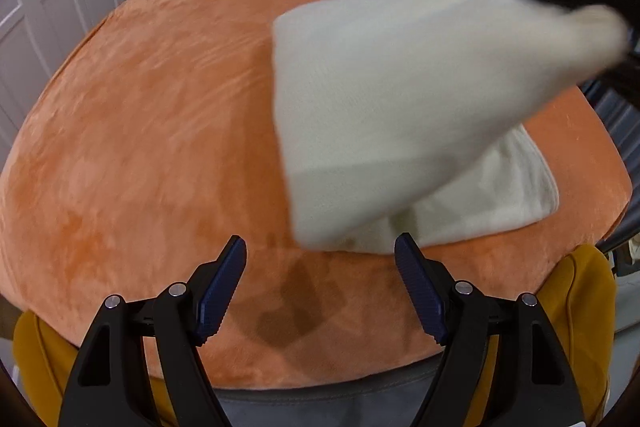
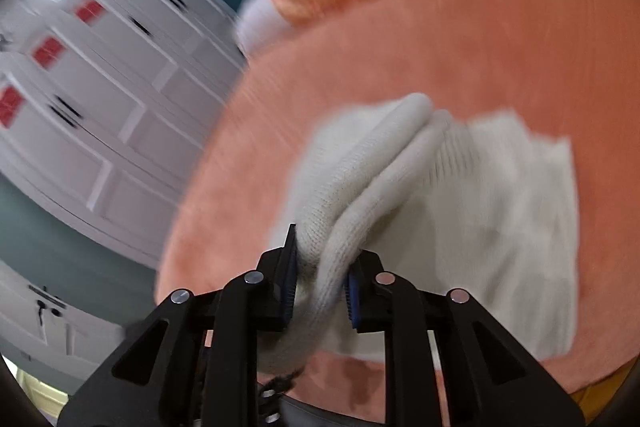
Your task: Fold small clothes
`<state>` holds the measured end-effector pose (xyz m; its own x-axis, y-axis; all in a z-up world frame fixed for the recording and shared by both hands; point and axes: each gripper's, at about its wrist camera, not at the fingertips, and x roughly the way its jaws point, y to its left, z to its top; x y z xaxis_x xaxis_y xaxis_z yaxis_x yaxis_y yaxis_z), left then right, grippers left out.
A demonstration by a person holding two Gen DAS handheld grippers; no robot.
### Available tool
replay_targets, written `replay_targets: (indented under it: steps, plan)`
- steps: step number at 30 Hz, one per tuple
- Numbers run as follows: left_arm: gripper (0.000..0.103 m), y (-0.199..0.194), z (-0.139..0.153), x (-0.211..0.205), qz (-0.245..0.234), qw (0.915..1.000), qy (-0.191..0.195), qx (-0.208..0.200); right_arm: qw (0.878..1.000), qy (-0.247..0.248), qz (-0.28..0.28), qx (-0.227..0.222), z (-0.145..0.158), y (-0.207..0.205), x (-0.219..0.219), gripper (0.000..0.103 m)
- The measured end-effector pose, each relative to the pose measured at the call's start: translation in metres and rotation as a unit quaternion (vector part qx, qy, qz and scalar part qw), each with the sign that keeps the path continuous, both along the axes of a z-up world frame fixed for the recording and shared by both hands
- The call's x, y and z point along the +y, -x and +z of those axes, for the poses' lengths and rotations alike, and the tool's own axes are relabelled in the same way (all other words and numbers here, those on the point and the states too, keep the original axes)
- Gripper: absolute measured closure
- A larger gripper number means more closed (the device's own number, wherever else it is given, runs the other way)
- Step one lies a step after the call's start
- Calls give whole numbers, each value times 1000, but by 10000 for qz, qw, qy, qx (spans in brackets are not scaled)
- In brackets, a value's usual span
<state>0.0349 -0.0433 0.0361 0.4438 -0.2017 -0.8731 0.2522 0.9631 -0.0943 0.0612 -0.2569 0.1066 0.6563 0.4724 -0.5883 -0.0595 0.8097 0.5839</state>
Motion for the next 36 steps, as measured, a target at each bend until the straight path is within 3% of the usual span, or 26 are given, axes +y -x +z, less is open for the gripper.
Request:
replay_targets:
  steps: [3, 7, 10, 16, 18, 20, 22, 23, 25, 26, 29, 31, 33, 36]
  plan:
    - [30, -7, -5, -10, -27, 10000, -49, 48, 9987, 145, -465, 175, -19, 21, -40, 84]
    - [37, -19, -25, -23, -58, 9994, -205, 259, 9851, 421, -997, 1336, -105, 26, -80, 84]
    - [39, -26, -43, -25, 98, 9980, -167, 607, 9831, 48, -1103, 1459, -132, 35, -91, 83]
    - [39, -28, -42, -27, 165, 9979, -261, 574, 9844, 32, -1037, 1419, -115, 28, -85, 75]
    - [39, -27, -41, -28, 178, 9978, -313, 555, 9848, -162, -1019, 1397, -116, 28, -97, 62]
    - [39, -25, -41, -31, 180, 9977, -356, 549, 9842, -119, -973, 1475, -118, 21, -92, 60]
    - [40, -24, -41, -34, 163, 9976, -401, 546, 9852, 125, -902, 1455, -117, 12, -81, 66]
    - [40, -24, -40, -36, 154, 9975, -441, 535, 9859, 372, -855, 1390, -111, 9, -75, 80]
    - [41, -23, -39, -33, 146, 9975, -476, 510, 9893, 753, -716, 1027, -89, 9, -64, 82]
    - [41, -23, -38, -33, 164, 9974, -490, 494, 9923, 832, -664, 634, -66, 13, -60, 83]
    - [42, -23, -35, -31, 210, 9976, -443, 496, 9968, 391, -627, -293, -16, 29, -67, 84]
    - [41, -24, -34, -31, 203, 9979, -371, 492, 9956, 355, -731, -466, -8, 32, -74, 84]
    - [41, -25, -35, -32, 190, 9977, -443, 477, 9949, 548, -849, -18, -35, 24, -86, 84]
    - [41, -25, -41, -30, 233, 9972, -378, 594, 9828, 645, -780, 1545, -126, 5, -103, 81]
